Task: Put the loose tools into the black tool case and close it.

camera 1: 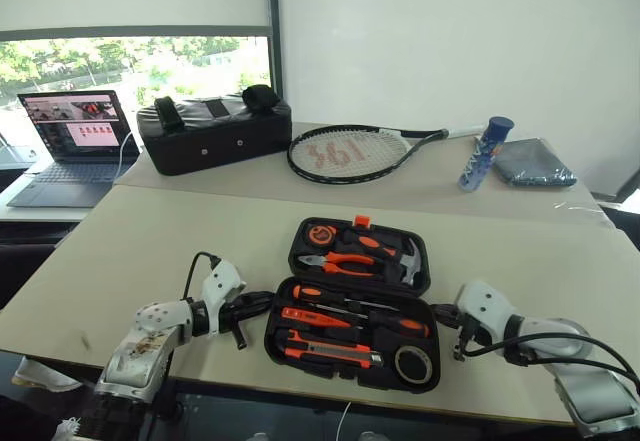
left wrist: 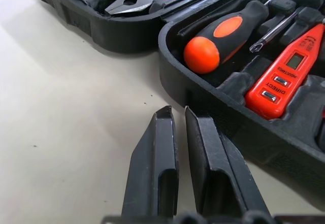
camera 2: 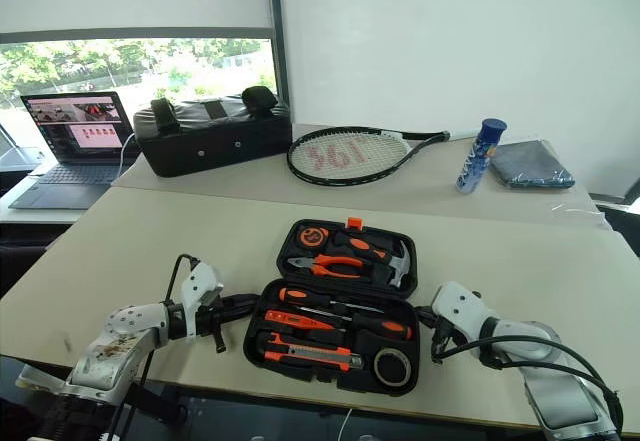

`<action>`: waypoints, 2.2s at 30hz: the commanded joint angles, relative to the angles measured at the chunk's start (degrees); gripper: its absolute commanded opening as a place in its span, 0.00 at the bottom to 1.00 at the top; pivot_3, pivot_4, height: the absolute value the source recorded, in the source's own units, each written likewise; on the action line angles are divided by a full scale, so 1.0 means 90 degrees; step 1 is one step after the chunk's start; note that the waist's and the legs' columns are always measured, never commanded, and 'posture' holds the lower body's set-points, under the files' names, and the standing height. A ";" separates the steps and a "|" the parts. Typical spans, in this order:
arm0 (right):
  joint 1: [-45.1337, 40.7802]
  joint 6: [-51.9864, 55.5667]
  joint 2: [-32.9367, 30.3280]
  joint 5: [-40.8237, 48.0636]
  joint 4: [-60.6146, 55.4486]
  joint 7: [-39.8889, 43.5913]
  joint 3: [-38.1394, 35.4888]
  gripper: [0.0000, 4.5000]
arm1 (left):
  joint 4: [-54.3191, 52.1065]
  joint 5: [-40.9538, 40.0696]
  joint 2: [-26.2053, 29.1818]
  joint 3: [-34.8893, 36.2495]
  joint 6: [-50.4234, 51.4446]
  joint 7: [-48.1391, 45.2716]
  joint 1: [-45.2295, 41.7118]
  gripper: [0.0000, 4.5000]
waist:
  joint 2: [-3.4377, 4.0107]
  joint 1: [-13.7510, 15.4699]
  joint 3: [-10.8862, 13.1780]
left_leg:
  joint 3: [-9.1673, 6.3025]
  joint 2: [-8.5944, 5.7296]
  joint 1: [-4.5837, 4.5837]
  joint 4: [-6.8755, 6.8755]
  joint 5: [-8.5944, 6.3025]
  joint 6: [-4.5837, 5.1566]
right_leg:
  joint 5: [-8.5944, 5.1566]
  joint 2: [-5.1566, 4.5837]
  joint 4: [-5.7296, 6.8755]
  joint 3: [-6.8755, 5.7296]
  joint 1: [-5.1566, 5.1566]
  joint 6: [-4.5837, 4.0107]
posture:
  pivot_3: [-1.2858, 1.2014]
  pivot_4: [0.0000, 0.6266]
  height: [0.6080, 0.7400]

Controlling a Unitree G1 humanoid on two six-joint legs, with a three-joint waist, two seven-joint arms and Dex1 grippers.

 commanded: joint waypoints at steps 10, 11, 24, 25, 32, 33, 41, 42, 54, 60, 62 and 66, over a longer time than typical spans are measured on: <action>-0.2696 0.7868 0.0060 0.2995 -0.0531 -0.1557 -0.1459 0.82 | 0.1043 -0.0922 0.0541 -0.0110 0.4726 0.0333 -0.2939 0.72 | 0.0001 -0.0054 0.0002 | -0.0006 -0.0001 0.0000 0.0002 0.0003 0.0002 | 0.0001 0.0006 0.0005 -0.0001 -0.0003 -0.0001 | 0.52 0.24 1.00; -0.3050 0.8365 0.0215 0.2930 -0.0360 -0.1730 -0.1477 0.82 | 0.1231 -0.0869 0.0438 -0.0216 0.4955 0.0440 -0.3203 0.72 | 0.0000 -0.0060 0.0002 | -0.0009 0.0001 -0.0006 0.0001 0.0003 0.0002 | 0.0001 0.0011 0.0006 -0.0001 -0.0007 -0.0002 | 0.52 0.24 1.00; -0.4373 0.8884 0.0387 0.2864 0.0955 -0.2839 -0.0538 0.82 | 0.2800 -0.0240 -0.0654 -0.0766 0.5121 0.1247 -0.4600 0.72 | 0.0001 -0.0004 0.0002 | -0.0009 -0.0011 -0.0071 0.0001 0.0003 0.0003 | 0.0002 -0.0004 0.0004 -0.0003 -0.0069 0.0000 | 0.52 0.24 1.00; -0.4379 0.8884 0.0393 0.2906 0.0978 -0.2868 -0.0520 0.82 | 0.2810 -0.0246 -0.0686 -0.0754 0.5139 0.1266 -0.4603 0.72 | 0.0001 -0.0005 0.0002 | -0.0009 -0.0011 -0.0070 0.0001 0.0003 0.0003 | 0.0002 -0.0005 0.0005 -0.0003 -0.0069 -0.0001 | 0.52 0.24 1.00; -0.4392 0.8884 0.0454 0.3076 0.1142 -0.3200 -0.0321 0.47 | 0.2852 -0.0097 -0.0839 -0.0930 0.5153 0.1361 -0.4586 0.66 | 0.0002 -0.0009 0.0001 | -0.0009 -0.0016 -0.0064 0.0001 0.0006 0.0001 | 0.0002 -0.0007 0.0011 -0.0001 -0.0063 0.0002 | 0.52 0.24 1.00; -0.4393 0.8884 0.0452 0.3082 0.1173 -0.3233 -0.0284 0.39 | 0.2864 -0.0061 -0.0839 -0.0952 0.5123 0.1374 -0.4594 0.60 | 0.0002 -0.0007 0.0001 | -0.0009 -0.0016 -0.0063 0.0001 0.0006 0.0001 | 0.0002 -0.0007 0.0011 -0.0001 -0.0062 0.0002 | 0.52 0.24 1.00; -0.4478 0.8884 0.0607 0.3239 0.1498 -0.3610 -0.0313 0.00 | 0.2943 0.0108 -0.0772 -0.1062 0.4980 0.1297 -0.4704 0.04 | 0.0005 0.0010 -0.0001 | -0.0012 -0.0022 -0.0026 0.0002 0.0007 0.0002 | 0.0006 -0.0012 -0.0002 -0.0002 -0.0014 0.0010 | 0.52 0.24 1.00; -0.4501 0.8884 0.0641 0.3220 0.1519 -0.3649 -0.0354 0.00 | 0.2943 0.0111 -0.0763 -0.1064 0.4957 0.1279 -0.4709 0.01 | 0.0005 0.0000 -0.0001 | -0.0012 -0.0022 -0.0018 0.0002 0.0008 0.0004 | 0.0006 -0.0012 -0.0001 -0.0001 -0.0009 0.0011 | 0.52 0.24 1.00; -0.3097 0.6152 0.0909 0.3418 -0.0626 -0.2105 -0.1217 0.00 | 0.1854 -0.0684 -0.0962 0.0378 0.3565 0.0986 -0.3549 0.00 | 0.0009 -0.0049 -0.0001 | -0.0011 -0.0020 -0.0028 0.0000 0.0022 0.0013 | 0.0019 -0.0008 0.0006 0.0006 -0.0026 0.0016 | 0.52 0.24 1.00; -0.1413 0.2463 0.1065 0.2699 -0.1280 -0.0358 -0.1207 0.00 | 0.1185 -0.1112 -0.0940 0.0944 0.1500 -0.0263 -0.2325 0.00 | 0.0010 -0.0031 0.0000 | -0.0008 -0.0017 -0.0076 -0.0005 0.0021 0.0012 | 0.0020 -0.0011 -0.0005 0.0003 -0.0072 0.0015 | 0.52 0.24 1.00; -0.0880 0.1077 0.1003 0.2021 -0.1198 0.0073 -0.0851 0.00 | 0.1259 -0.0991 -0.0967 0.0957 0.0706 -0.0504 -0.2074 0.00 | 0.0011 -0.0009 0.0000 | -0.0006 -0.0018 -0.0083 -0.0005 0.0021 0.0012 | 0.0020 -0.0015 -0.0004 0.0003 -0.0079 0.0015 | 0.52 0.24 1.00; -0.0346 -0.1973 0.0954 0.0849 -0.0281 0.0774 -0.0450 0.00 | 0.1538 -0.0589 -0.1138 0.0893 -0.1148 -0.0689 -0.1870 0.00 | 0.0008 0.0000 0.0002 | -0.0005 -0.0024 -0.0081 -0.0001 0.0021 0.0012 | 0.0021 -0.0020 -0.0005 0.0004 -0.0076 0.0017 | 0.52 0.24 1.00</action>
